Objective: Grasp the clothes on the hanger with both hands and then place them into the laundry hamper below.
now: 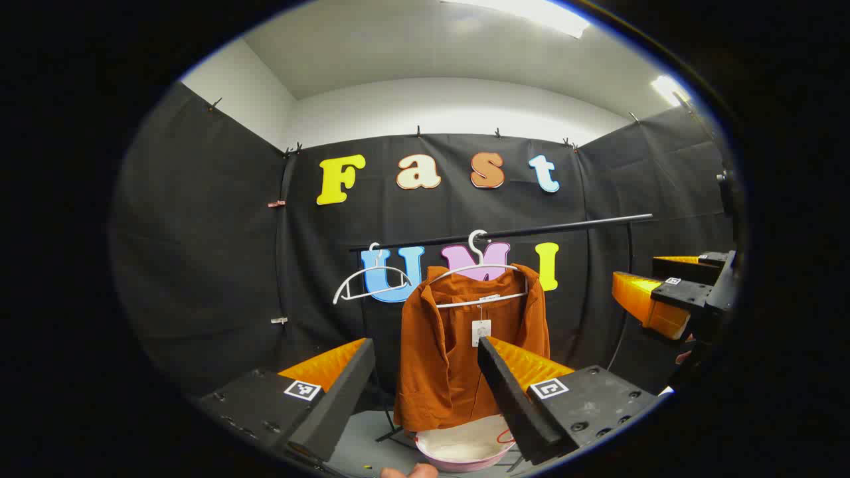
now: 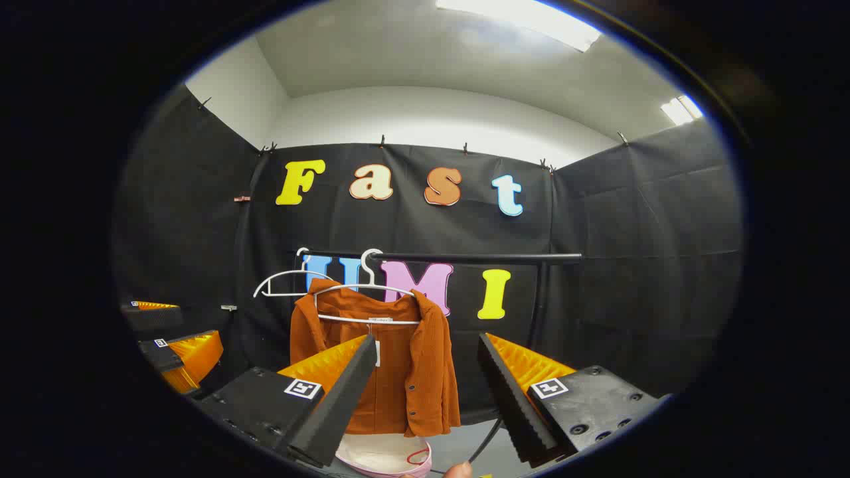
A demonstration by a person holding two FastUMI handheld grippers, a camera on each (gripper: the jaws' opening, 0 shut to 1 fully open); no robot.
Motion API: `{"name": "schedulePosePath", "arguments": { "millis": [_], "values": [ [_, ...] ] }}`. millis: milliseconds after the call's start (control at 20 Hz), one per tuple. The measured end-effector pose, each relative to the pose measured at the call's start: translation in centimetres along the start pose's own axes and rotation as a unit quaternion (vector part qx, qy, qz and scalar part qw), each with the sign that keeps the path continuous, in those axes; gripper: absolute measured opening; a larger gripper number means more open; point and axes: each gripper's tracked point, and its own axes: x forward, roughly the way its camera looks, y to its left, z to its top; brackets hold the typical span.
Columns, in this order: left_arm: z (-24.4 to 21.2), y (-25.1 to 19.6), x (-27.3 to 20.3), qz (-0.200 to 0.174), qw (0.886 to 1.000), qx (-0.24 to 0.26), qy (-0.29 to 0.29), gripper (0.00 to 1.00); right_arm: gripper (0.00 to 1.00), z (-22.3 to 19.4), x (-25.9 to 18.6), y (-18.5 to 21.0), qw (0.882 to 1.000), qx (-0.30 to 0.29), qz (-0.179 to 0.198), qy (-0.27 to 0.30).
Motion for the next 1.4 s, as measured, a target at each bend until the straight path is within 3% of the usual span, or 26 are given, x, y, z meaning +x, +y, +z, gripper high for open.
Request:
{"name": "schedulePosePath", "arguments": {
  "millis": [950, 1400],
  "values": [
    [0.4, -0.4, 1.0, -0.008, 1.000, -0.008, -0.003, 0.98, 0.98, -0.6, 0.2, -0.1, 1.000, 0.003, 0.002, 0.012],
    [-0.7, -1.8, 9.5, 0.004, 1.000, 0.005, -0.009, 0.98, 0.98, -3.3, 8.7, -0.8, 1.000, 0.016, 0.016, 0.018]
  ]
}}
